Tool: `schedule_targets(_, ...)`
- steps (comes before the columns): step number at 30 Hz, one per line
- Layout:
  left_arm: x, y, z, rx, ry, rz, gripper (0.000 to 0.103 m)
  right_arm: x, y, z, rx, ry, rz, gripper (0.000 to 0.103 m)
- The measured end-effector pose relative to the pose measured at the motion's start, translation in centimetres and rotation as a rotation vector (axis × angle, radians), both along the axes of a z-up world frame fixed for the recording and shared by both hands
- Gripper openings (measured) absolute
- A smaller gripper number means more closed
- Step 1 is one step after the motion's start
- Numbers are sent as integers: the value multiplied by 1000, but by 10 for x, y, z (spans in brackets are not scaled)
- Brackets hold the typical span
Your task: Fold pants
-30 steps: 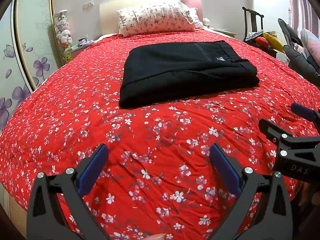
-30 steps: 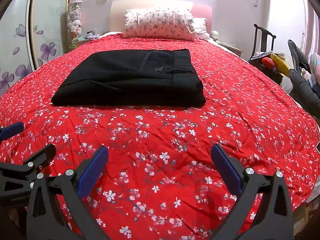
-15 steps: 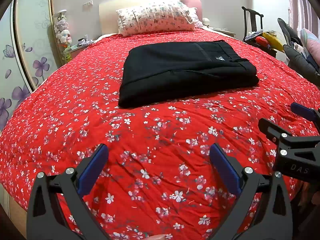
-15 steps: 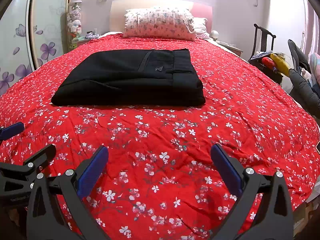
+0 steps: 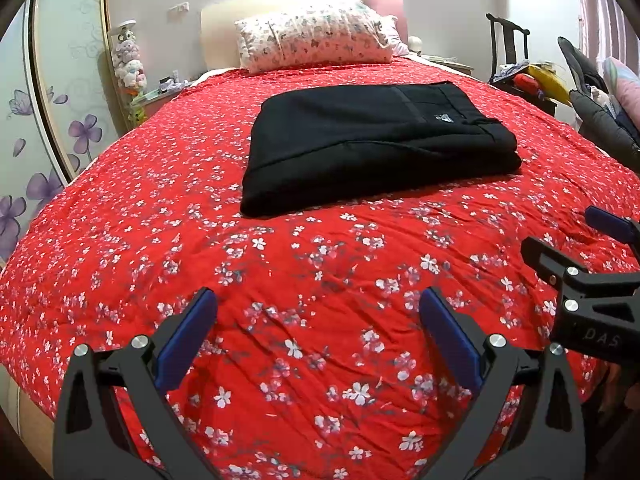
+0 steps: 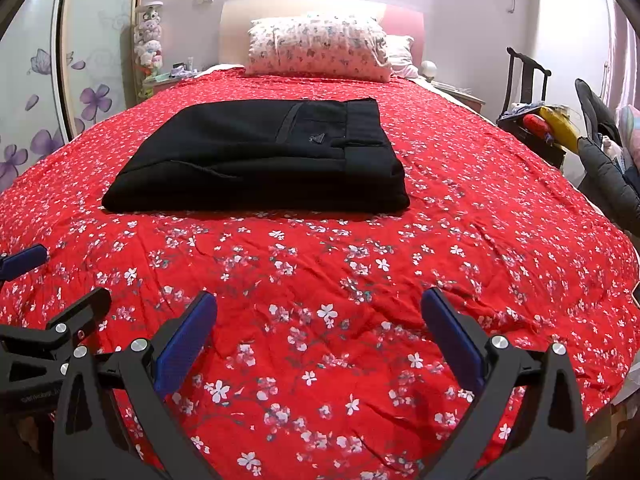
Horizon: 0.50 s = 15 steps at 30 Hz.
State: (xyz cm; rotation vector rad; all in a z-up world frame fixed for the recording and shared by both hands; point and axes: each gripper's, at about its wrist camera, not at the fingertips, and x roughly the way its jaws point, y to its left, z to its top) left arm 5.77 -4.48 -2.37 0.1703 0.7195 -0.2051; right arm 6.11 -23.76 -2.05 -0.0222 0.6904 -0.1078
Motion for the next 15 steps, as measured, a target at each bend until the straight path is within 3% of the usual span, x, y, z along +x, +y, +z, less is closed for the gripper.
schedule_targets(15, 3, 4, 3, -1, 2, -4, 101, 1, -2, -1, 0, 2, 3, 102)
